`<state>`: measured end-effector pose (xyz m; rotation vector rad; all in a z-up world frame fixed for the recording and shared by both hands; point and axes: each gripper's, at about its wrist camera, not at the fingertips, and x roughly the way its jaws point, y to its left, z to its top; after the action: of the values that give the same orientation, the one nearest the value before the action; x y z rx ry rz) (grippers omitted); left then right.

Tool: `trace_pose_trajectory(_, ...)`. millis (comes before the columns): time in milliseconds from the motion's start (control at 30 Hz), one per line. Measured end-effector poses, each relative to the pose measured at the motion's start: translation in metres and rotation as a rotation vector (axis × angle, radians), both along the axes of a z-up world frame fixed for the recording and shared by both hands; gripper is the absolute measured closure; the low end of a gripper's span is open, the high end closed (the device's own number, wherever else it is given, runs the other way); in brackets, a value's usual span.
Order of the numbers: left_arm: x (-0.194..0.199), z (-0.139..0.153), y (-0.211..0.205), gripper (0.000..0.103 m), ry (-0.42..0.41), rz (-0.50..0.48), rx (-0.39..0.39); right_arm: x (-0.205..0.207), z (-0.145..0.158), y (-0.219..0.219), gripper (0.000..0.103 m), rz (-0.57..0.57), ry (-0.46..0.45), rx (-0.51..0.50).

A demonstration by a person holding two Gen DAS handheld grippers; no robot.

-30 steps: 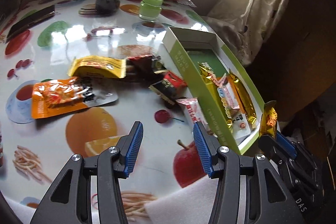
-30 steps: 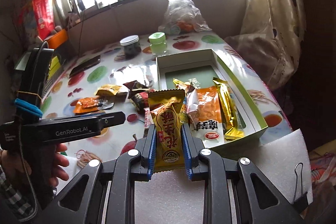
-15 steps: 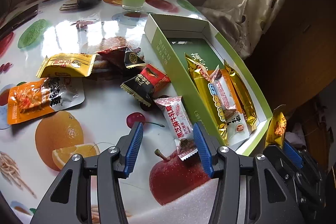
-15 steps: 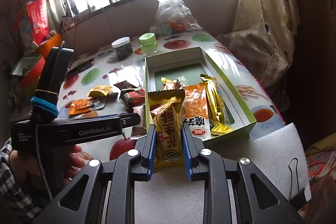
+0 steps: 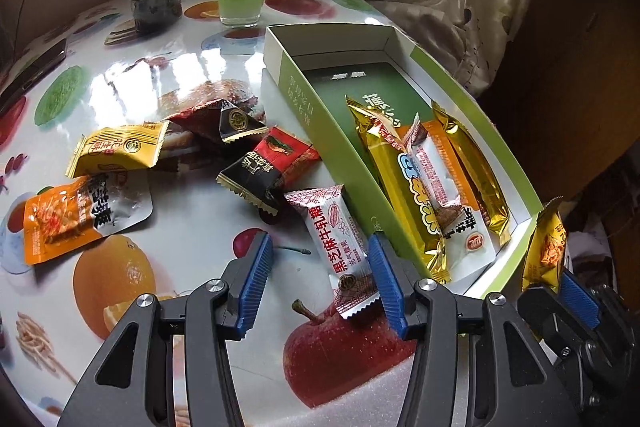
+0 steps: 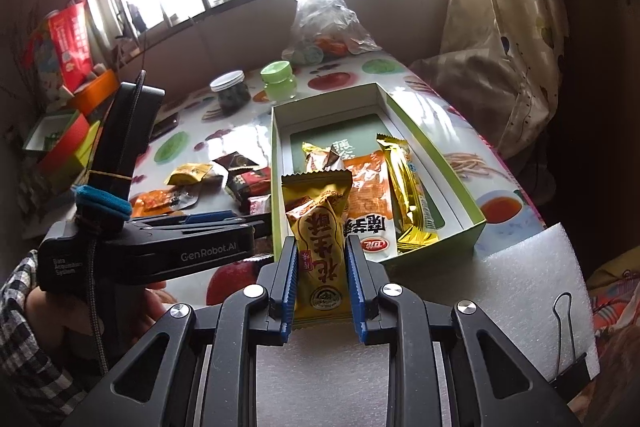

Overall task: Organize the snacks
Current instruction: 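Grasp the white-and-red candy with the left tool while the right tool holds the yellow bar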

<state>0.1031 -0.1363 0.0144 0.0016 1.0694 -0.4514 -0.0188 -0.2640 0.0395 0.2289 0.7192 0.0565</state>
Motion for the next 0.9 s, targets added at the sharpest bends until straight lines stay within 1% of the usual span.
trace_pose_trajectory(167, -0.001, -0.001, 0.005, 0.052, 0.0, 0.017, -0.014, 0.001, 0.0, 0.001, 0.081, 0.001, 0.001, 0.0)
trace_pose_trajectory(233, -0.002, 0.0, 0.007, 0.06, 0.0, 0.015, -0.025, 0.001, 0.0, 0.0, 0.081, 0.005, 0.001, 0.006)
trace_pose_trajectory(300, -0.003, 0.002, 0.008, 0.077, -0.005, 0.009, -0.034, 0.001, -0.001, 0.0, 0.081, 0.007, 0.002, 0.011)
trace_pose_trajectory(333, -0.002, 0.003, 0.008, 0.08, -0.008, 0.008, -0.039, 0.001, -0.001, 0.0, 0.081, 0.009, 0.004, 0.014)
trace_pose_trajectory(533, -0.004, 0.004, 0.013, 0.081, -0.01, 0.019, -0.057, 0.002, -0.002, 0.002, 0.081, 0.013, 0.007, 0.014)
trace_pose_trajectory(667, -0.008, 0.006, 0.018, 0.081, -0.025, 0.026, -0.046, 0.003, -0.003, 0.005, 0.081, 0.022, 0.008, 0.012)
trace_pose_trajectory(900, -0.019, 0.015, 0.028, 0.083, -0.048, 0.032, -0.05, 0.005, -0.003, 0.014, 0.081, 0.044, 0.006, 0.008)
